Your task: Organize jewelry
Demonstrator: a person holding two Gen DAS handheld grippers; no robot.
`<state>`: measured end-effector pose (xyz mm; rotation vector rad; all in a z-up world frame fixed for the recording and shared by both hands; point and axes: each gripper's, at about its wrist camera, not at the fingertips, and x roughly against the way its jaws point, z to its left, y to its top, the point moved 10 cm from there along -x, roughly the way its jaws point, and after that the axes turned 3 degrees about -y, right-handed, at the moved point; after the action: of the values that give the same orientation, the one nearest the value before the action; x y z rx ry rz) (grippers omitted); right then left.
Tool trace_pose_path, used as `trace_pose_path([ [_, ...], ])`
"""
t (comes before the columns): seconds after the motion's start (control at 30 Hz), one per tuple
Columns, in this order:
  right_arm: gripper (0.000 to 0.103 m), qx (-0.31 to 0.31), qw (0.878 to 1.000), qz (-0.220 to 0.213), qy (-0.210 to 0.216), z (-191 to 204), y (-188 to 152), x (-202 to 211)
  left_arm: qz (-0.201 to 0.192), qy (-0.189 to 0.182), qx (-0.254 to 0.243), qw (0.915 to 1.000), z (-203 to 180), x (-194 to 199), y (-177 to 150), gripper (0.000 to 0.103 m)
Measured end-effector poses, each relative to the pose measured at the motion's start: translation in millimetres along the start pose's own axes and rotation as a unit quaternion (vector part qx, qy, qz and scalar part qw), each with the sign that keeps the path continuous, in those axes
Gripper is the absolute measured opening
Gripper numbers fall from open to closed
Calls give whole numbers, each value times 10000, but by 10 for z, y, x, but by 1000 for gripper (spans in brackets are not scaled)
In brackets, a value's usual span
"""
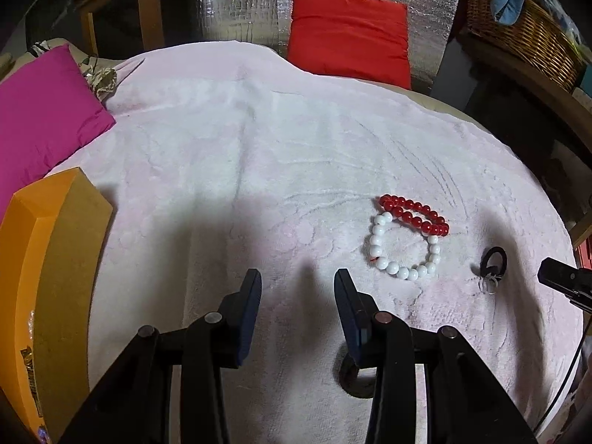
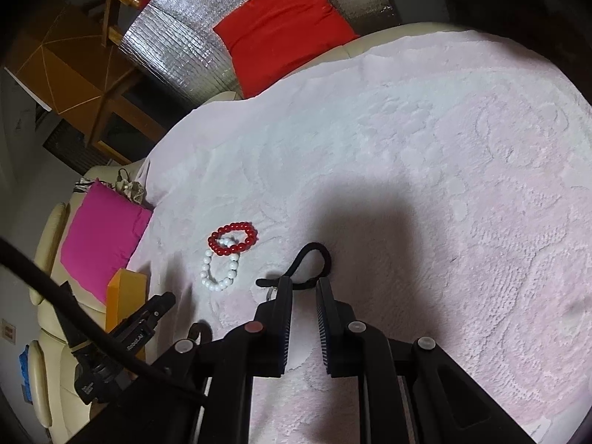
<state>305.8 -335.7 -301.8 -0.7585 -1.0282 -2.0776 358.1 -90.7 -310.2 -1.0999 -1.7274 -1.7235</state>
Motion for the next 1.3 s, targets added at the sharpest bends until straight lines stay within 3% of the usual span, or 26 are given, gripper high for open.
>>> trace_pose_path([
  [0.1, 24, -60, 10000, -16, 39, 20, 12, -13, 22, -90, -35, 10000, -56, -44, 25, 42],
  [0.3, 24, -171, 9997, -120, 137, 70, 132, -105, 77, -514, 45, 9986, -236, -214, 157, 42],
  [0.57, 24, -124, 9998, -92, 125, 152, 277, -340, 317, -839, -242, 9957, -471, -506, 211, 42],
  [0.7, 24, -165, 9997, -109, -125, 40, 333, -388, 324, -898, -481, 9943, -539, -565, 215, 40],
  [0.87, 24, -158, 9990, 33, -426, -83, 286, -468, 348, -812, -567, 9945, -509, -560, 198, 10],
  [1.1, 24, 314, 9953, 244, -888, -58, 133, -611, 335, -801, -483, 9951, -402, -426, 176, 10],
  [1.23, 8, 764, 9882, 89, -1326, -57, 109, -625, 157, -754, -411, 9962, -240, -265, 212, 10],
  [1.3, 7, 774, 9875, 28, -1370, -58, 119, -609, 77, -724, -321, 9968, -133, -199, 234, 10],
])
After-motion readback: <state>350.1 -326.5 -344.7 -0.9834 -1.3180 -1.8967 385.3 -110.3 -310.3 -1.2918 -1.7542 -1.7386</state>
